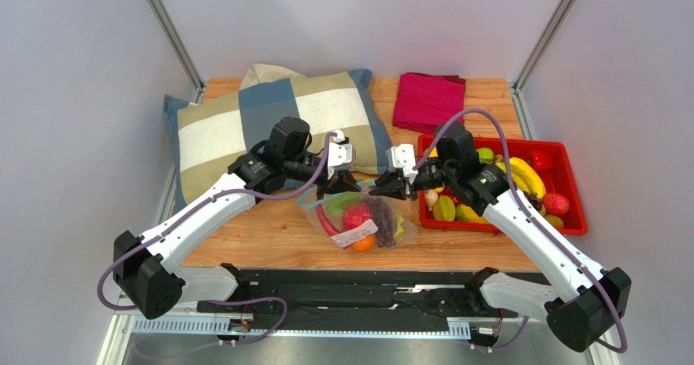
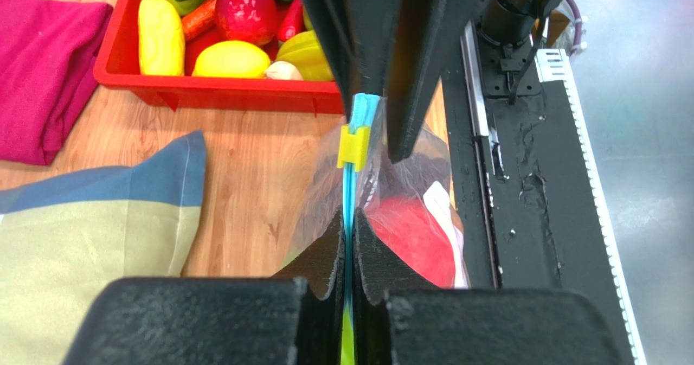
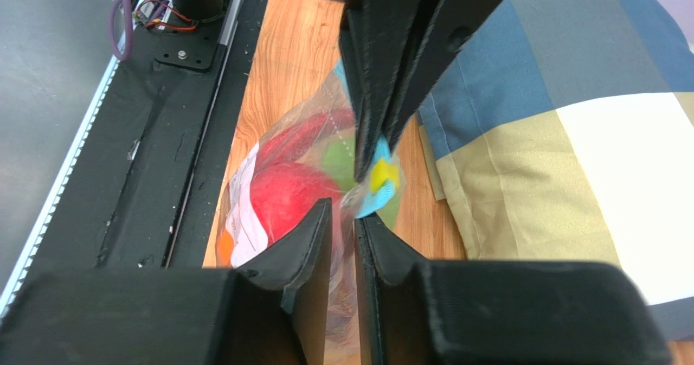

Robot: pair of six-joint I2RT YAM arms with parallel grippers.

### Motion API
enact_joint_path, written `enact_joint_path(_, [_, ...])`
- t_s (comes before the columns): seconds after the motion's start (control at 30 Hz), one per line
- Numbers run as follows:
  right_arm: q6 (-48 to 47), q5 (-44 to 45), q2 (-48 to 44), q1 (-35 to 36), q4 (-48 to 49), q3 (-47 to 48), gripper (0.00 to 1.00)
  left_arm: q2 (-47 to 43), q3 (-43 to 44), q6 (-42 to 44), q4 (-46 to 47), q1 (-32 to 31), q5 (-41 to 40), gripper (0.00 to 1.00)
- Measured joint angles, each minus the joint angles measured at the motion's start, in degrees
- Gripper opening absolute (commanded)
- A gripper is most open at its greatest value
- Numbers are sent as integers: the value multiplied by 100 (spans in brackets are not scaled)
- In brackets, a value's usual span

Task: Place the food in the zip-top bag and seal the zipper
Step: Zip the zipper food storage bag at the center of the board.

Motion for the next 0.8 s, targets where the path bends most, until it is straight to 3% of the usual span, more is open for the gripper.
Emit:
enact_joint_path(0.07, [-24, -44, 122, 0, -195, 262, 21, -31, -2, 111, -37, -37, 0, 0])
enact_joint_path(0.2, [-127, -111, 269, 0, -463, 522, 0, -79, 0, 223, -96, -76, -7, 0])
enact_joint_path(0.37, [-197, -166, 402, 0, -612, 557, 0, -79, 0, 267, -205, -90, -72, 0])
enact_joint_path(0.5, [-282, -162, 417, 0, -654, 566, 0, -92, -2, 229, -188, -94, -184, 20])
enact_joint_path(0.6, [-284, -146, 415, 0, -664, 566, 0, -197, -9, 96, -22, -96, -260, 29])
enact_joint_path(0.8, [-278, -111, 415, 0, -660, 566, 0, -350, -4, -133, 400, -192, -323, 36])
